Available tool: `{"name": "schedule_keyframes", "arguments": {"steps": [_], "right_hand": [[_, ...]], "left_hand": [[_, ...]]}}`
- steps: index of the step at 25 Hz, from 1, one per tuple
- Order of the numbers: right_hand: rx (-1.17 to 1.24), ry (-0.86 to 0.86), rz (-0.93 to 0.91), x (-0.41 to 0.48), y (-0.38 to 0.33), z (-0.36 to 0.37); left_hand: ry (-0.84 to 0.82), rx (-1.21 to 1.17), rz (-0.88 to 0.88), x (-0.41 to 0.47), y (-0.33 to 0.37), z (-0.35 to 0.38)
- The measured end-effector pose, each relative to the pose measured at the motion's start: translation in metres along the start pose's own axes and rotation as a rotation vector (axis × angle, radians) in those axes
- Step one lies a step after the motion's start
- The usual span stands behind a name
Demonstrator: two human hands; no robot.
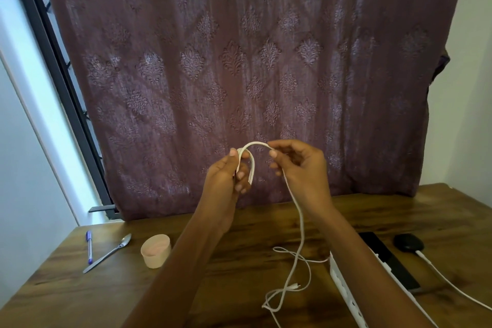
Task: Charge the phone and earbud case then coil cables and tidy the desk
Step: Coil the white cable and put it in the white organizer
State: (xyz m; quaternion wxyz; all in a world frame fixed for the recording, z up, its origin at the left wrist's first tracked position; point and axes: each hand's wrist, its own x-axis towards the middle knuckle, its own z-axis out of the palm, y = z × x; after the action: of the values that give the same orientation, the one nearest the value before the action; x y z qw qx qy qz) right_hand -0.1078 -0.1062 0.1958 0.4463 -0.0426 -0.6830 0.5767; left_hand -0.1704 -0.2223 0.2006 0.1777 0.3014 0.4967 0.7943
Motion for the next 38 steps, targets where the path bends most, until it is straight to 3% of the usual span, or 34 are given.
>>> {"name": "schedule_keyframes", "arguments": {"steps": [4,9,13,16,22,27,31,35,38], "right_hand": [[-0.109,0.077,-0.077,0.009,0.005,0.011],[-0.262,0.015,-0.1,0.001,0.02,0.029],[-0.45,-0.08,-0.18,-0.013,0.034,0.033],[-0.403,-0.188,-0.091,-0.031,0.046,0.041],[-0.37,-0.312,-0.082,-0.057,0.046,0.043],[-0.411,-0.247,-0.283,-0.046,0.021,0.035],[-0.556,-0.331,-0.431,-0.037,-0.002,0.029],[-0.618,-0.266,-0.702,-0.022,-0.025,0.02],[-0.629,-0.263,-0.734,-0.005,-0.035,0.014]], "left_hand": [[-0.103,-0.073,-0.06,-0.004,0.008,-0.001],[-0.165,-0.204,-0.081,-0.004,0.016,-0.002],[-0.112,-0.248,-0.022,-0.002,0.019,-0.006],[-0.03,-0.229,0.047,0.004,0.023,-0.01],[0.118,0.081,0.201,0.011,0.017,-0.024],[0.129,0.405,0.333,0.006,0.002,-0.032],[0.024,0.529,0.312,-0.001,-0.002,-0.033],[-0.112,0.48,0.186,-0.009,0.006,-0.03],[-0.189,0.388,0.107,-0.016,0.015,-0.025]]}}
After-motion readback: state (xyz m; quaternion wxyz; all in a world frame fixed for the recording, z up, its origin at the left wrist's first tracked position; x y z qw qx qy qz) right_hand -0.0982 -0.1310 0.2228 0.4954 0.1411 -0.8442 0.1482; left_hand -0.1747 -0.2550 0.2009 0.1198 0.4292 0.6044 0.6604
